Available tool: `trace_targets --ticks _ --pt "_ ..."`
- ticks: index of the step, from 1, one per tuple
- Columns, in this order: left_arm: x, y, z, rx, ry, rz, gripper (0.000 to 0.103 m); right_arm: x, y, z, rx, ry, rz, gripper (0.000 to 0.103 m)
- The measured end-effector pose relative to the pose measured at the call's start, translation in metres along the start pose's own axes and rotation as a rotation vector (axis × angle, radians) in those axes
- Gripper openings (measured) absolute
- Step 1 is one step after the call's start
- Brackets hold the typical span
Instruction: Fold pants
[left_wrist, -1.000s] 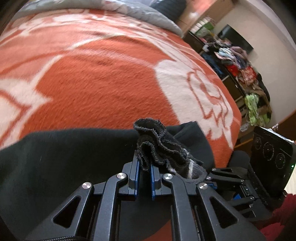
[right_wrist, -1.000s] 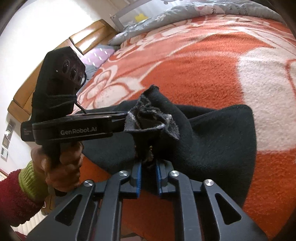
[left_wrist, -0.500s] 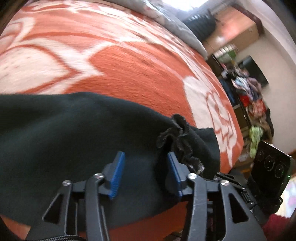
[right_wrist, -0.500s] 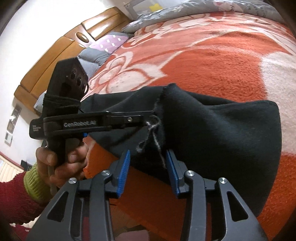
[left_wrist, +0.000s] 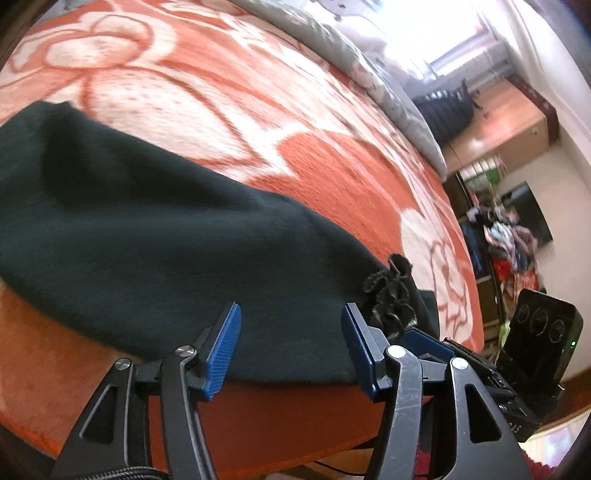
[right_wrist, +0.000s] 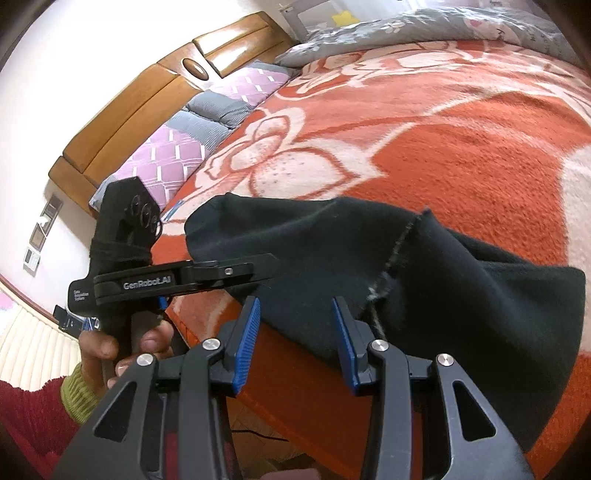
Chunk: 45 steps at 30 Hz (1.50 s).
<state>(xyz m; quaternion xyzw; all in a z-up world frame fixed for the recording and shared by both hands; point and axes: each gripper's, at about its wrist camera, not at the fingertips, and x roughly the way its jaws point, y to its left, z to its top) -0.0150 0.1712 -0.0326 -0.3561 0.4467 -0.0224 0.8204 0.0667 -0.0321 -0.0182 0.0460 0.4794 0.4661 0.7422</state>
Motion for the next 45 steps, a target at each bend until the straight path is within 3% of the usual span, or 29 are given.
trace_targets --ticks 13,22,28,34,45 --pt "-0.036 0.038 -0.007 -0.114 -0.074 0.05 0.064 0.009 0.015 0.014 -0.028 0.011 0.032 0.042" --pt "-0.064 0.069 -0.013 -0.209 -0.136 0.124 0.068 0.028 0.019 0.026 -0.021 0.035 0.049 0.042" --pt "-0.08 0.095 -0.012 -0.28 -0.18 0.176 0.071 0.052 0.027 0.033 -0.03 0.07 0.074 0.042" --pt "-0.09 0.119 -0.008 -0.35 -0.21 0.181 0.073 0.077 0.04 0.05 -0.092 0.113 0.079 0.042" --pt "-0.085 0.153 0.013 -0.447 -0.225 0.205 0.073 0.163 0.079 0.116 -0.294 0.239 0.091 0.042"
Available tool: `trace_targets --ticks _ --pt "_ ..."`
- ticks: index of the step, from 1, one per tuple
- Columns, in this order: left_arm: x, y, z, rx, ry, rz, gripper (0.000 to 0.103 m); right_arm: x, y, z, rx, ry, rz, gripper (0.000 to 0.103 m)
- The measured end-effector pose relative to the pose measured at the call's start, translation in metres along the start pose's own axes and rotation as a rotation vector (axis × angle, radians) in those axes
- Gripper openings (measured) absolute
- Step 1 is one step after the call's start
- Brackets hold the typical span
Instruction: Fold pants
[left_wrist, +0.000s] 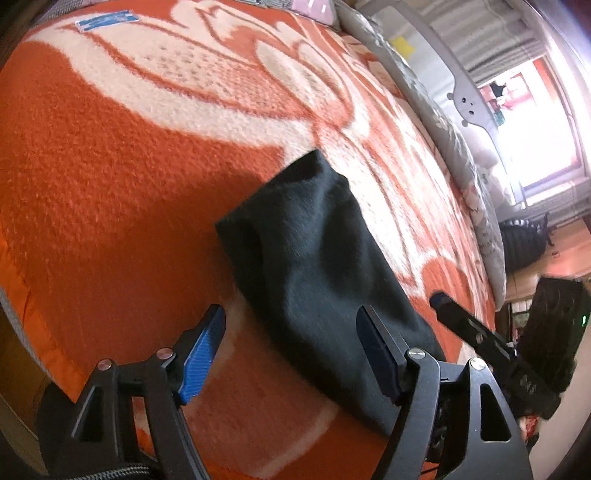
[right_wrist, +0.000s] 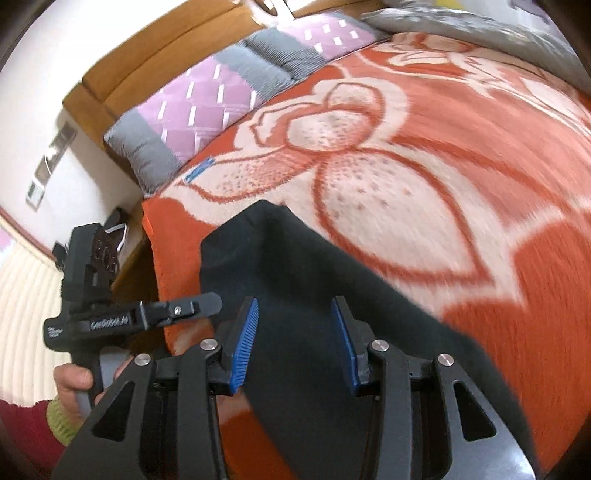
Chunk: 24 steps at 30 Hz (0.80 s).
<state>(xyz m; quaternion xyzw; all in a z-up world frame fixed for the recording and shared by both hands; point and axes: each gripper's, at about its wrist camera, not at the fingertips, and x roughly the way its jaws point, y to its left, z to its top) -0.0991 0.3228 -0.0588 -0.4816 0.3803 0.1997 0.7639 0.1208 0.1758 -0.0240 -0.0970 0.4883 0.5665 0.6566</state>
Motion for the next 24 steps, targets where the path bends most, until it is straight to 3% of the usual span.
trace_targets --ticks 5,12,15,19,22,24 --pt "0.01 0.012 0.009 -0.048 -0.008 -0.019 0.073 0.042 -0.002 0.031 -0.084 0.099 0.015 0.042" --pt "0.021 0.014 0.018 -0.037 -0.027 -0.008 0.072 0.09 -0.005 0.053 -0.166 0.198 0.017 0.042" --pt "0.025 0.01 0.022 -0.022 -0.045 0.012 0.066 0.102 -0.007 0.059 -0.17 0.22 0.053 0.042" --pt "0.031 0.008 0.029 0.003 -0.06 0.05 0.046 0.113 -0.001 0.061 -0.196 0.253 0.077 0.042" --pt "0.035 0.005 0.034 0.011 -0.048 0.032 0.031 0.112 0.002 0.06 -0.202 0.239 0.097 0.029" --pt "0.034 0.001 0.034 0.026 -0.052 0.028 0.027 0.105 0.004 0.057 -0.21 0.22 0.098 0.022"
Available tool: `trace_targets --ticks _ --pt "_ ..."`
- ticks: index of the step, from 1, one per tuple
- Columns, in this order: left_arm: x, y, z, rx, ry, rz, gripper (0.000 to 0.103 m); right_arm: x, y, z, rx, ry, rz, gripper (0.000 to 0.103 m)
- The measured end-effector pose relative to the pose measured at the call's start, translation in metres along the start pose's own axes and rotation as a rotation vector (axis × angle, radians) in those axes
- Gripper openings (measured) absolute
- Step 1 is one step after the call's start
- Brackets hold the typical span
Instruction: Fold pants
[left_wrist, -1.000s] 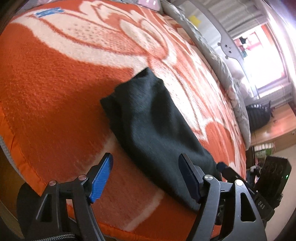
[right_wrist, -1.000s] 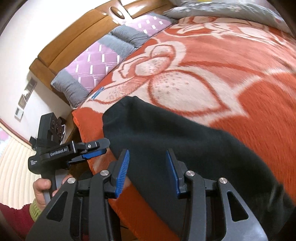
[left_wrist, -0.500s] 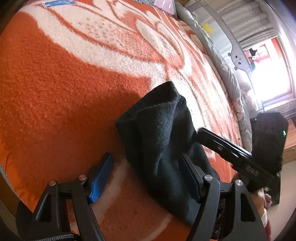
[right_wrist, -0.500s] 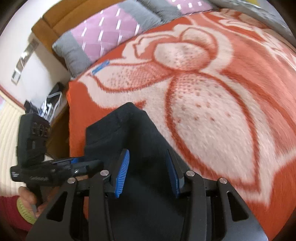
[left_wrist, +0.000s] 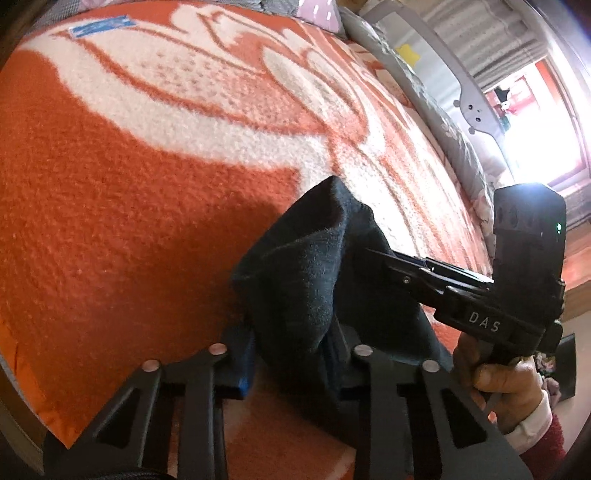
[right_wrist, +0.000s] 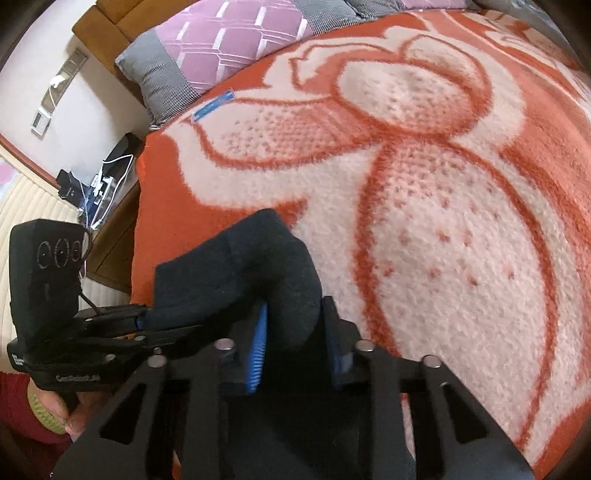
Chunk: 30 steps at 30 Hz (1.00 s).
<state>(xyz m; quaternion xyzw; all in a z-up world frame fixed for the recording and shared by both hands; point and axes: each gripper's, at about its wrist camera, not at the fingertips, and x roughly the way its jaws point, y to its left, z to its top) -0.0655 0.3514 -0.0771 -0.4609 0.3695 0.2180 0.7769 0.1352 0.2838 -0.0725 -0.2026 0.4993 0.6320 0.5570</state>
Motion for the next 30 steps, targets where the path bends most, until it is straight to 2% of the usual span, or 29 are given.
trace_targets --ticks 3,8,14,20,30 --pt "-0.009 -0.013 0.0 0.03 -0.017 -0.021 0.021 -0.016 0.002 -0.006 0.008 -0.045 0.012 0.019" --pt "-0.036 -0.041 -0.005 0.086 -0.056 -0.073 0.021 -0.063 0.007 -0.019 0.03 -0.154 0.042 0.018" --pt "-0.067 -0.096 -0.019 0.186 -0.09 -0.16 0.02 -0.128 0.009 -0.049 0.062 -0.29 0.051 0.018" --pt "-0.085 -0.154 -0.048 0.314 -0.077 -0.243 0.02 -0.188 0.008 -0.094 0.116 -0.417 0.039 0.018" --pt "-0.079 -0.234 -0.116 0.514 -0.008 -0.311 0.019 -0.243 -0.008 -0.178 0.233 -0.549 0.001 0.017"
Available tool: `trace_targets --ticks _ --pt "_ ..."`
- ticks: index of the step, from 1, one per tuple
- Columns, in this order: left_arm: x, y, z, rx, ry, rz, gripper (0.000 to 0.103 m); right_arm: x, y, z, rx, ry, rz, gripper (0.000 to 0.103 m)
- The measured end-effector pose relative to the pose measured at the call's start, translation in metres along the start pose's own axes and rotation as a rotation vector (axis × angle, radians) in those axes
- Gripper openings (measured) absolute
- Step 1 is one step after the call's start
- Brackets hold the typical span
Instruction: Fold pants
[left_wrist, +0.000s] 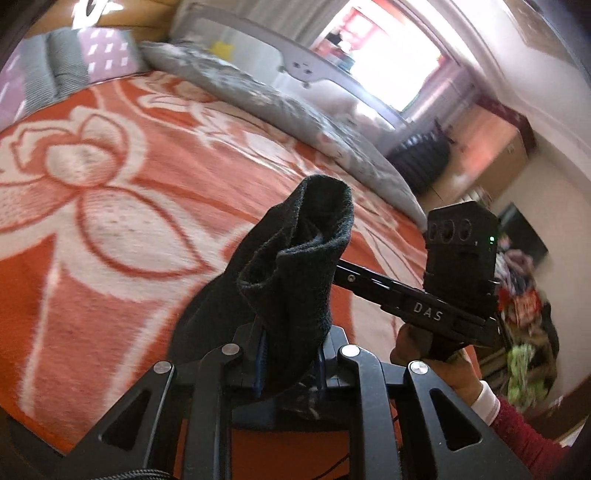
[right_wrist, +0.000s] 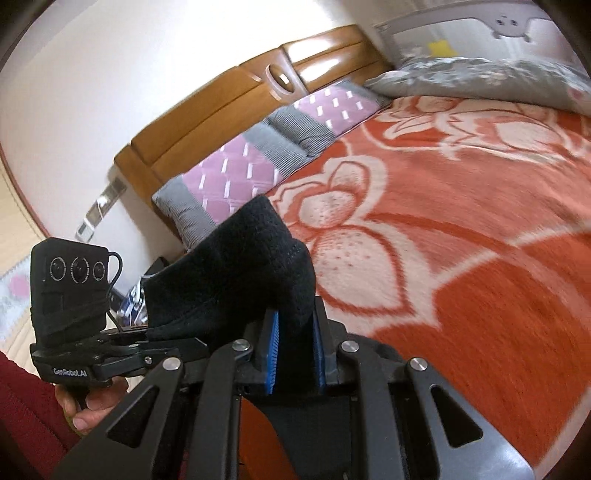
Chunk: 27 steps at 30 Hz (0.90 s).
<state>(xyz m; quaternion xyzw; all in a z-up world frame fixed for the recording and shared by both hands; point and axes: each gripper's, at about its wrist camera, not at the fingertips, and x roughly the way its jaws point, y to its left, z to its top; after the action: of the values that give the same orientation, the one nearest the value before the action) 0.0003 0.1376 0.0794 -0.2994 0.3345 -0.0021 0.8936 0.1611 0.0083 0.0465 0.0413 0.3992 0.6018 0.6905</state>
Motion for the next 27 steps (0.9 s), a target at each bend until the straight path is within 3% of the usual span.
trace_targets --ticks 9,27 --pt "0.044 -0.061 -0.032 0.125 0.11 -0.026 0.019 -0.048 -0.039 -0.045 0.12 -0.078 -0.054 0.017" --pt "0.113 -0.105 -0.089 0.315 0.274 -0.01 0.019 -0.087 -0.088 -0.113 0.272 -0.127 -0.147 0.017"
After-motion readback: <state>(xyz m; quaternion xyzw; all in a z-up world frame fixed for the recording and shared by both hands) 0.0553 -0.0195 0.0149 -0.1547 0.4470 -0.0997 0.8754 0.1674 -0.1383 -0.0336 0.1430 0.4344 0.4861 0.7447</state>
